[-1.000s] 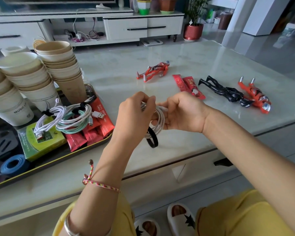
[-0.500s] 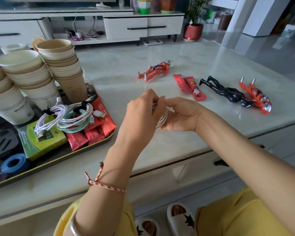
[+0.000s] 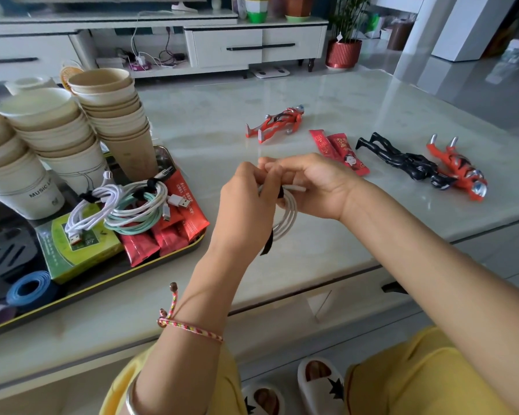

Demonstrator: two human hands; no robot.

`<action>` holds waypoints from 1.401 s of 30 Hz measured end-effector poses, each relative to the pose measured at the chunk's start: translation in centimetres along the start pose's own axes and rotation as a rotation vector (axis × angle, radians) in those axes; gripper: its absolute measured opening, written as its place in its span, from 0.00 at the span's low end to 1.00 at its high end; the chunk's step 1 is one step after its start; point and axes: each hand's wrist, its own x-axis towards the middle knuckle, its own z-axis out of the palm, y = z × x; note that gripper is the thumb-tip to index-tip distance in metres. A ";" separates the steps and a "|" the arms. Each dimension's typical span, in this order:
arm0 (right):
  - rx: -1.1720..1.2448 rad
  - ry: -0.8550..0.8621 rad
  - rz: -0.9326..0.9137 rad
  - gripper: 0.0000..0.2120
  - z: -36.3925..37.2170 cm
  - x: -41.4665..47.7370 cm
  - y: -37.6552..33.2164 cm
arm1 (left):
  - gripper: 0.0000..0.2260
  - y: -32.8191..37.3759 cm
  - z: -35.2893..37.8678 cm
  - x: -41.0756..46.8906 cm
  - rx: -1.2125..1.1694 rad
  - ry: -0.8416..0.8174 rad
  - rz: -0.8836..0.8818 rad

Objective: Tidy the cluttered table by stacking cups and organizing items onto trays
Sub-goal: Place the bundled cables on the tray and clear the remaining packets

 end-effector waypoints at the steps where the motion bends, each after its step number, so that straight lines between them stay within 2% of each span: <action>1: 0.013 0.024 -0.037 0.07 0.0 0.1 0.0 | 0.14 -0.1 -0.1 0.0 0.016 -0.010 -0.008; 2: 0.006 0.065 -0.076 0.06 0.1 0.1 0.1 | 0.14 -0.1 -0.1 0.1 0.023 -0.024 -0.022; 7: -0.066 0.225 -0.296 0.15 0.3 0.4 0.6 | 0.15 -0.1 0.1 0.3 -0.057 -0.046 -0.148; 12: -0.125 0.242 -0.364 0.04 0.9 -0.4 0.8 | 0.16 -0.3 0.5 0.3 -0.317 -0.069 -0.463; 15: -0.270 0.248 -0.414 0.04 1.5 -0.9 1.1 | 0.15 -0.2 0.5 0.2 -0.429 -0.064 -0.564; 20: -0.486 0.315 -0.576 0.04 2.2 -1.9 1.7 | 0.15 0.1 0.5 0.1 -0.530 -0.010 -0.595; 26: -0.574 0.210 -0.677 0.06 1.9 -3.2 2.4 | 0.12 0.4 0.3 0.2 -0.755 0.019 -0.714; 31: -0.600 0.122 -0.653 0.04 1.0 -3.7 2.6 | 0.12 0.4 0.2 0.2 -0.756 0.039 -0.696; 37: -0.663 0.090 -0.683 0.02 0.3 -4.0 2.7 | 0.06 0.7 0.2 0.1 -0.749 -0.024 -0.690; 39: -0.770 0.137 -0.718 0.02 0.3 -4.3 3.2 | 0.08 0.6 0.2 0.0 -0.741 -0.025 -0.688; 42: -0.976 0.350 -0.820 0.07 0.3 -4.5 3.6 | 0.10 0.3 0.1 0.1 -0.689 0.043 -0.648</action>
